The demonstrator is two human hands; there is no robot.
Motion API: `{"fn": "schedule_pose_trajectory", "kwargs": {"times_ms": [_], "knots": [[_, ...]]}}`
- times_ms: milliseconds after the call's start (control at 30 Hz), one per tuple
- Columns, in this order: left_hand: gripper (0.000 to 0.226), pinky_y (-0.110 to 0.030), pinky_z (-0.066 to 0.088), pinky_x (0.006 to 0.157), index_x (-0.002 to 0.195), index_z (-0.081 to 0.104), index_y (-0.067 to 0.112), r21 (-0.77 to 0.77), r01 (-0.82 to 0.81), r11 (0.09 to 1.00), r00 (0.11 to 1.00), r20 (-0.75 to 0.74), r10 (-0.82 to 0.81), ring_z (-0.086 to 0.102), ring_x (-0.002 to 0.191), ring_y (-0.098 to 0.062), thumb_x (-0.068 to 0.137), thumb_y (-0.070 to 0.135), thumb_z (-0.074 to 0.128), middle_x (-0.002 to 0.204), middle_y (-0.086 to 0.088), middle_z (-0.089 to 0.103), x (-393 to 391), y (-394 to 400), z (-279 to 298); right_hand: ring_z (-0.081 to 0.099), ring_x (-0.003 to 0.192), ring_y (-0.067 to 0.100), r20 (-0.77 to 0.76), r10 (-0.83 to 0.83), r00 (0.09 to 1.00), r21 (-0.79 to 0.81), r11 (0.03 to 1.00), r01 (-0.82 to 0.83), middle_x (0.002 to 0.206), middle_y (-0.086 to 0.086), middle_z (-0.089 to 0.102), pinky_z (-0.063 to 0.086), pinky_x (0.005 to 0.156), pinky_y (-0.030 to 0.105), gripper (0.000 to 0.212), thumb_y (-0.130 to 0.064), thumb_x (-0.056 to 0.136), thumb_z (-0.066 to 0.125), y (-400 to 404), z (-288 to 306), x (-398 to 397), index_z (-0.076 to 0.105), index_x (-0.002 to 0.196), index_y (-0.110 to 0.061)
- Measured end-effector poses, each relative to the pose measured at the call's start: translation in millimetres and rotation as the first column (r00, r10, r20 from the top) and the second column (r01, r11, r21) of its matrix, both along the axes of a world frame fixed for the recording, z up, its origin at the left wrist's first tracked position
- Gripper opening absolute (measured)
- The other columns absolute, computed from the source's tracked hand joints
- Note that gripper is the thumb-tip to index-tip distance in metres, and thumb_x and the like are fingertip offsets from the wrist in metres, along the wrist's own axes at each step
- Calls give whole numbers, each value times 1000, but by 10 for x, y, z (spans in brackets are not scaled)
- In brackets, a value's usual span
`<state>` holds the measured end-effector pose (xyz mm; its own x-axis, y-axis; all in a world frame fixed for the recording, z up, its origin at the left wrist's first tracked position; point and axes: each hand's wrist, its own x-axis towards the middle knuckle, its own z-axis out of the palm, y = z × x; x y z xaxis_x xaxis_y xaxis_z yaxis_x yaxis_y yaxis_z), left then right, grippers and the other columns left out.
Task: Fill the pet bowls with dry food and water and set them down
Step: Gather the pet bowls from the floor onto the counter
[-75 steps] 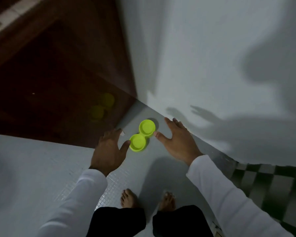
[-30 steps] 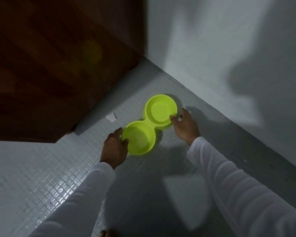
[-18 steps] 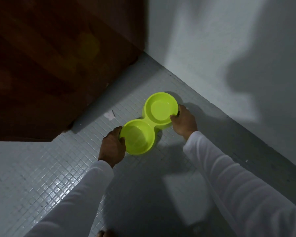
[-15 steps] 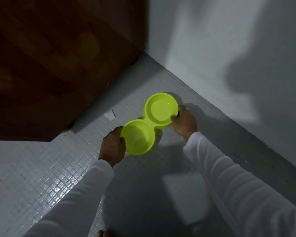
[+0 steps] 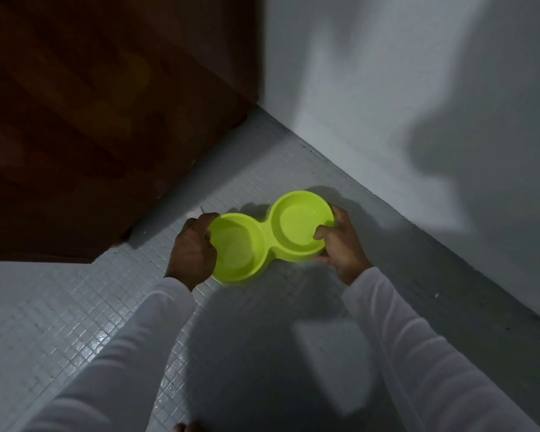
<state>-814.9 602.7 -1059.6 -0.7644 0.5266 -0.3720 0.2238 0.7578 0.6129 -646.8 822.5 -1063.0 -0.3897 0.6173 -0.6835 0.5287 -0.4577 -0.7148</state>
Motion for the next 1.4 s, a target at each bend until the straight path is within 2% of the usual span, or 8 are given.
{"fn": "schedule_pose_trajectory", "kwargs": {"times_ms": [133,200,300,400,600,933,1100,1400], "knots": [[49,-35,39,99,140,60,14,63,42,997,999,-17,-42,57,116,-41,97,18,36,125,-21,60,-45,-2,-5,65,109,24,-13,-76,997,124,989,77,119,-3,65,55,90,64,50,-81,67,65,-40,-88,135,56,106,-50],[42,-33,38,101,141,60,15,116,60,991,998,-33,-57,57,115,-35,105,11,39,123,-18,59,-35,-6,-24,64,114,19,-36,-79,996,168,982,84,125,-9,65,53,97,60,53,-86,73,52,-81,-115,198,58,114,-52],[39,-14,34,104,144,57,17,214,72,974,997,-24,-68,54,115,-21,109,8,43,122,-8,58,-22,-9,-13,64,115,13,-128,-125,984,187,971,147,123,-15,67,54,99,51,31,-70,92,49,-149,-82,263,64,113,-54],[41,-25,38,107,149,52,19,289,-180,940,974,184,130,51,125,-14,108,21,50,135,0,57,38,78,87,64,105,6,-155,-197,968,233,945,230,114,-17,66,53,94,38,19,-46,105,45,-199,-71,309,63,110,-45],[47,-44,59,85,142,58,37,257,-686,681,633,672,384,65,119,-24,102,58,44,138,6,65,325,95,210,60,113,21,-129,-254,959,281,918,281,123,-2,63,49,98,37,21,-44,107,42,-260,-58,318,59,118,-38],[41,-61,54,97,140,63,30,350,-711,610,666,615,423,64,125,-29,106,47,48,136,0,68,414,210,389,60,109,18,-189,-267,945,294,903,314,122,-2,64,46,91,29,24,-40,107,42,-242,130,321,61,121,-34],[65,-62,52,101,137,65,20,388,-721,574,667,611,425,65,123,-31,87,61,56,132,-7,70,426,301,622,61,107,16,-211,-274,938,302,894,329,120,0,66,46,88,25,26,-38,108,42,-186,343,326,62,122,-29],[38,-52,57,95,129,69,24,364,-706,608,674,610,417,66,119,-31,106,46,48,124,-4,73,507,368,1412,61,106,18,-187,-297,937,324,881,344,114,0,67,49,94,33,32,-40,108,42,-167,1203,459,64,118,-19]]}}
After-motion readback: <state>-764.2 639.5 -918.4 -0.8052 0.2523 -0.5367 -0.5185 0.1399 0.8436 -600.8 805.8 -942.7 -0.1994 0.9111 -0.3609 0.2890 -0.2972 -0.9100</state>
